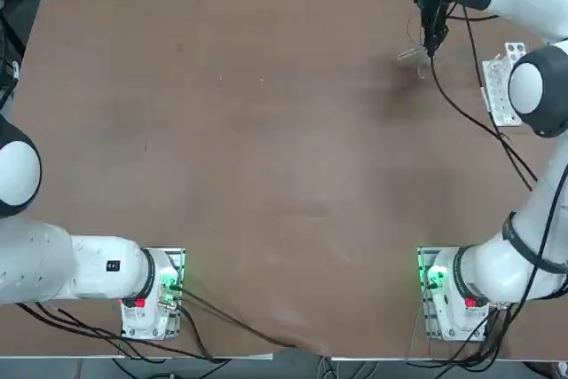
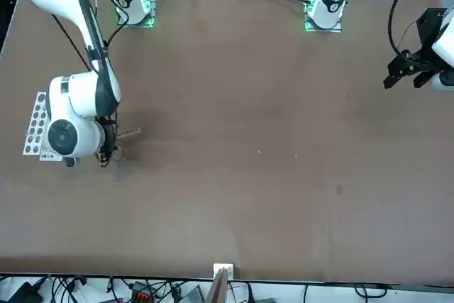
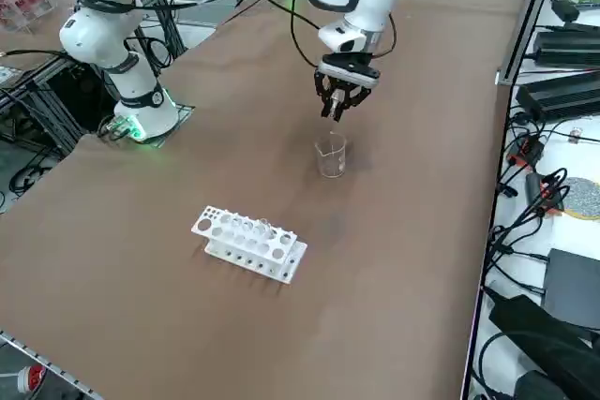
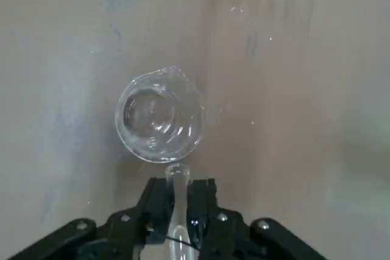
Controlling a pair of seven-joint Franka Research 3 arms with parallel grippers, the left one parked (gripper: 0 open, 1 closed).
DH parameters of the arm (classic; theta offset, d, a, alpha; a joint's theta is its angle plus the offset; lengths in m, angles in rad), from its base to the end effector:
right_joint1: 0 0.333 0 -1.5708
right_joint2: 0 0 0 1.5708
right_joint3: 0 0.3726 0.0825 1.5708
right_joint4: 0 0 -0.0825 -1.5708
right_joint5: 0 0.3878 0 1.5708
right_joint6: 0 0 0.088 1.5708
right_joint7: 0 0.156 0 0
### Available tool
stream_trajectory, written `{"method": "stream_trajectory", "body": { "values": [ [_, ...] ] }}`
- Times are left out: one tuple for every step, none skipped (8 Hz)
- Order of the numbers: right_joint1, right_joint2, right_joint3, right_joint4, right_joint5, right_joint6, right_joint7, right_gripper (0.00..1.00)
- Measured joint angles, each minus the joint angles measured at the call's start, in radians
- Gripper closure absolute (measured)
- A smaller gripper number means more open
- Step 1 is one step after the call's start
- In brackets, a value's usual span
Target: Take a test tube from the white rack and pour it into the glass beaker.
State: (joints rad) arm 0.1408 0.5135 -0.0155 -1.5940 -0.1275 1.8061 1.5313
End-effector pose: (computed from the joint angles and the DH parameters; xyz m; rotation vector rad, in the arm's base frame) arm 0.6653 0.0682 0.3156 2.2037 -1.7758 -0.1576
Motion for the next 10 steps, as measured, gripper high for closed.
{"method": "stream_trajectory", "body": {
  "values": [
    [-0.007, -0.004, 0.0, -0.005, 0.012, 0.003, -0.013, 0.81],
    [-0.012, -0.004, 0.0, -0.007, 0.024, 0.012, -0.018, 0.81],
    [-0.017, -0.004, 0.0, -0.01, 0.042, 0.021, -0.033, 0.81],
    [-0.023, -0.005, 0.0, -0.015, 0.062, 0.032, -0.055, 0.81],
    [-0.03, -0.008, 0.0, -0.026, 0.076, 0.046, -0.068, 0.81],
    [-0.038, -0.013, 0.0, -0.043, 0.088, 0.067, -0.078, 0.81],
    [-0.043, -0.02, 0.0, -0.066, 0.109, 0.095, -0.088, 0.81],
    [-0.049, -0.03, 0.0, -0.088, 0.128, 0.115, -0.107, 0.81],
    [-0.056, -0.037, 0.0, -0.103, 0.147, 0.125, -0.125, 0.81],
    [-0.065, -0.04, 0.0, -0.109, 0.163, 0.132, -0.141, 0.81]
  ]
}}
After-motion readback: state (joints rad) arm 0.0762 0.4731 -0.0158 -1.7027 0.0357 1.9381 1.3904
